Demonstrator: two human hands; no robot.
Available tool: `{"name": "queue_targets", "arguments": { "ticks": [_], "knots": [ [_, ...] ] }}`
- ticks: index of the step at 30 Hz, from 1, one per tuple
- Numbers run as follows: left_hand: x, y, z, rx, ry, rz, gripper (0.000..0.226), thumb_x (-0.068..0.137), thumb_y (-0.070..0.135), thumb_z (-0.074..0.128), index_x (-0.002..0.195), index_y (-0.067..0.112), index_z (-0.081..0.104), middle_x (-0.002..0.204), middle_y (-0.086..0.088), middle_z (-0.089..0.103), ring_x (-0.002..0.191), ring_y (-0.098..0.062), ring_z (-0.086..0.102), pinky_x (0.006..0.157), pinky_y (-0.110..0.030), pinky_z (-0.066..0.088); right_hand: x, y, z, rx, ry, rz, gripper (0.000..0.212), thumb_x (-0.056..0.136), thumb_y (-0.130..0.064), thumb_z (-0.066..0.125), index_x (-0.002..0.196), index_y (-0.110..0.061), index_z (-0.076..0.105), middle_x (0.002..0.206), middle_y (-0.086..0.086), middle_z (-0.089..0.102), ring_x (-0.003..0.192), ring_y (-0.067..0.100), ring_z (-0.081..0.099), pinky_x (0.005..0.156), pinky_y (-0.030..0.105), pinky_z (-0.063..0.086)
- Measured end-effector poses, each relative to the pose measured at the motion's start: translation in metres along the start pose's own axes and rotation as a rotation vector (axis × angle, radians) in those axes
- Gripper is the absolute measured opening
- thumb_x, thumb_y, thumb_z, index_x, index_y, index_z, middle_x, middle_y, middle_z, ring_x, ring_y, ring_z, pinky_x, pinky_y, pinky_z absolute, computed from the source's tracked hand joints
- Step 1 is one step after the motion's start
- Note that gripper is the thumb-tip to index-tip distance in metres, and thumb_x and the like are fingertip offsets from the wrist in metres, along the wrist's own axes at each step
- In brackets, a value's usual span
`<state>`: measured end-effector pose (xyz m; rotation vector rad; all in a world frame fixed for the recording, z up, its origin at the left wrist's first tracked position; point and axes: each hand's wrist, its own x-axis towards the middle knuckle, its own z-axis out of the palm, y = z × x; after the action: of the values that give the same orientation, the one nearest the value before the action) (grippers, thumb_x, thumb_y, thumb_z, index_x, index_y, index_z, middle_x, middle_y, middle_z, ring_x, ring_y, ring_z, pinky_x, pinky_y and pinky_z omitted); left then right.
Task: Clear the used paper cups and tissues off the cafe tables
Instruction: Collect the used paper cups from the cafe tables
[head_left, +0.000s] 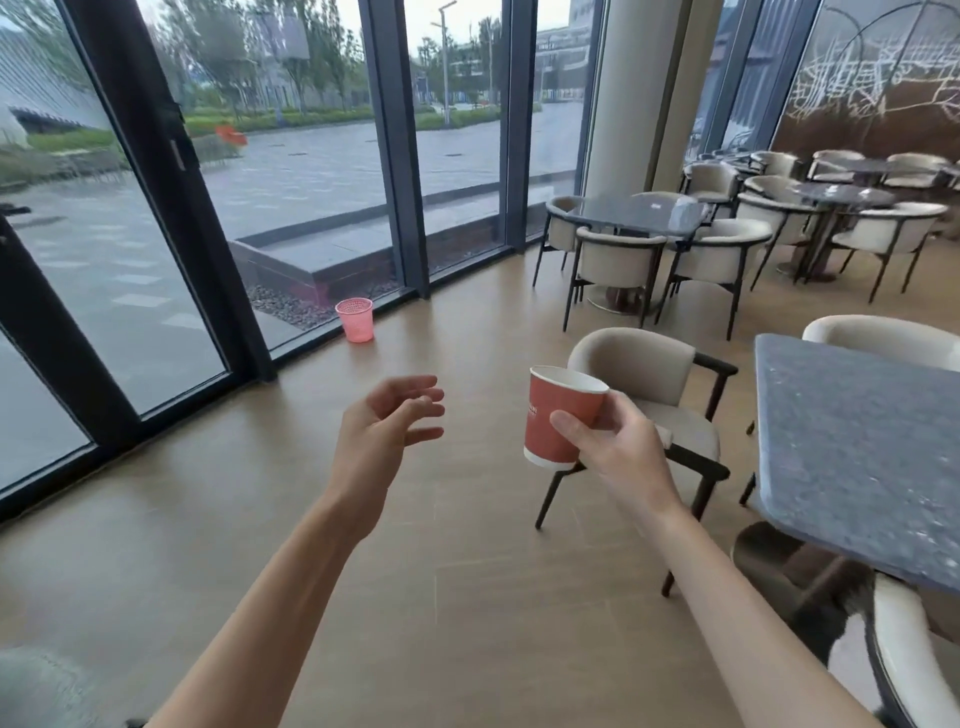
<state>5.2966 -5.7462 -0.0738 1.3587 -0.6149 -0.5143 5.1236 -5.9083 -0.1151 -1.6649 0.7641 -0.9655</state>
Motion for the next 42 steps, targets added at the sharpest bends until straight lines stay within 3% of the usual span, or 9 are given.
{"name": "queue_targets", "arguments": {
  "ticks": [3, 7, 11, 13, 19, 22, 26, 32, 42],
  "knots": [
    [0.071, -0.007, 0.002, -0.024, 0.001, 0.01, 0.022, 0.096, -0.004, 0.055, 0.104, 0.009, 0.07, 0.104, -0.016, 0.07, 0.095, -0.025, 0.067, 0.094, -0.05, 0.057, 0.066, 0.008, 0.023, -0.026, -0.02, -0.007, 0.051, 0.071, -0.047, 0.087, 0.112, -0.023, 0.068, 0.103, -0.006, 0.076, 0.098, 0.008, 0.07, 0.095, 0.045, 0.056],
    [0.173, -0.017, 0.01, -0.045, -0.042, 0.05, 0.022, 0.096, -0.004, 0.054, 0.104, 0.01, 0.07, 0.104, -0.016, 0.071, 0.095, -0.025, 0.068, 0.09, -0.045, 0.059, 0.156, 0.024, 0.055, -0.045, -0.007, -0.048, 0.059, 0.068, -0.058, 0.081, 0.115, -0.024, 0.067, 0.105, -0.007, 0.076, 0.102, 0.011, 0.069, 0.094, 0.04, 0.055],
    [0.286, -0.03, 0.016, -0.07, -0.108, 0.076, 0.023, 0.097, -0.004, 0.054, 0.103, 0.011, 0.07, 0.1, -0.012, 0.071, 0.093, -0.022, 0.069, 0.087, -0.041, 0.06, 0.252, 0.042, 0.086, -0.071, 0.027, -0.045, 0.044, 0.079, -0.038, 0.084, 0.116, -0.02, 0.067, 0.104, -0.007, 0.076, 0.099, 0.008, 0.07, 0.091, 0.038, 0.057],
    [0.345, -0.031, 0.021, -0.079, -0.137, 0.067, 0.024, 0.096, -0.004, 0.054, 0.103, 0.011, 0.071, 0.1, -0.012, 0.072, 0.093, -0.022, 0.069, 0.086, -0.041, 0.06, 0.302, 0.046, 0.099, -0.075, 0.067, -0.038, 0.048, 0.077, -0.04, 0.085, 0.116, -0.02, 0.067, 0.105, -0.006, 0.076, 0.099, 0.009, 0.07, 0.091, 0.038, 0.057],
    [0.504, -0.019, 0.051, -0.082, -0.236, 0.073, 0.022, 0.097, -0.003, 0.055, 0.107, 0.009, 0.071, 0.102, -0.012, 0.072, 0.094, -0.023, 0.069, 0.088, -0.044, 0.06, 0.431, 0.043, 0.121, -0.072, 0.164, -0.041, 0.043, 0.081, -0.028, 0.083, 0.119, -0.018, 0.065, 0.105, -0.007, 0.075, 0.092, 0.003, 0.069, 0.078, 0.019, 0.054],
    [0.565, -0.02, 0.074, -0.073, -0.292, 0.07, 0.022, 0.097, -0.001, 0.055, 0.108, 0.01, 0.072, 0.102, -0.011, 0.073, 0.096, -0.023, 0.071, 0.089, -0.045, 0.059, 0.487, 0.052, 0.122, -0.088, 0.216, -0.033, 0.046, 0.079, -0.031, 0.084, 0.12, -0.019, 0.065, 0.106, -0.007, 0.075, 0.098, 0.008, 0.07, 0.084, 0.025, 0.055],
    [0.642, -0.039, 0.112, -0.069, -0.341, 0.058, 0.023, 0.096, -0.002, 0.056, 0.104, 0.012, 0.073, 0.099, -0.009, 0.074, 0.095, -0.023, 0.071, 0.09, -0.045, 0.06, 0.564, 0.077, 0.118, -0.097, 0.282, -0.033, 0.043, 0.08, -0.028, 0.084, 0.118, -0.017, 0.066, 0.105, -0.007, 0.075, 0.095, 0.002, 0.069, 0.08, 0.018, 0.053],
    [0.771, -0.078, 0.185, -0.029, -0.384, 0.038, 0.023, 0.096, -0.004, 0.055, 0.105, 0.009, 0.072, 0.1, -0.011, 0.073, 0.095, -0.025, 0.07, 0.092, -0.051, 0.058, 0.697, 0.129, 0.099, -0.071, 0.333, -0.034, 0.043, 0.079, -0.028, 0.084, 0.116, -0.016, 0.067, 0.106, -0.004, 0.075, 0.097, 0.008, 0.069, 0.085, 0.026, 0.055],
    [0.983, -0.091, 0.324, -0.018, -0.437, 0.037, 0.02, 0.097, -0.002, 0.055, 0.105, 0.008, 0.071, 0.101, -0.013, 0.072, 0.094, -0.024, 0.069, 0.09, -0.047, 0.059, 0.929, 0.174, 0.037, -0.098, 0.369, -0.045, 0.055, 0.074, -0.031, 0.087, 0.121, -0.015, 0.063, 0.109, -0.005, 0.072, 0.099, 0.009, 0.068, 0.084, 0.022, 0.054]
  ]
}}
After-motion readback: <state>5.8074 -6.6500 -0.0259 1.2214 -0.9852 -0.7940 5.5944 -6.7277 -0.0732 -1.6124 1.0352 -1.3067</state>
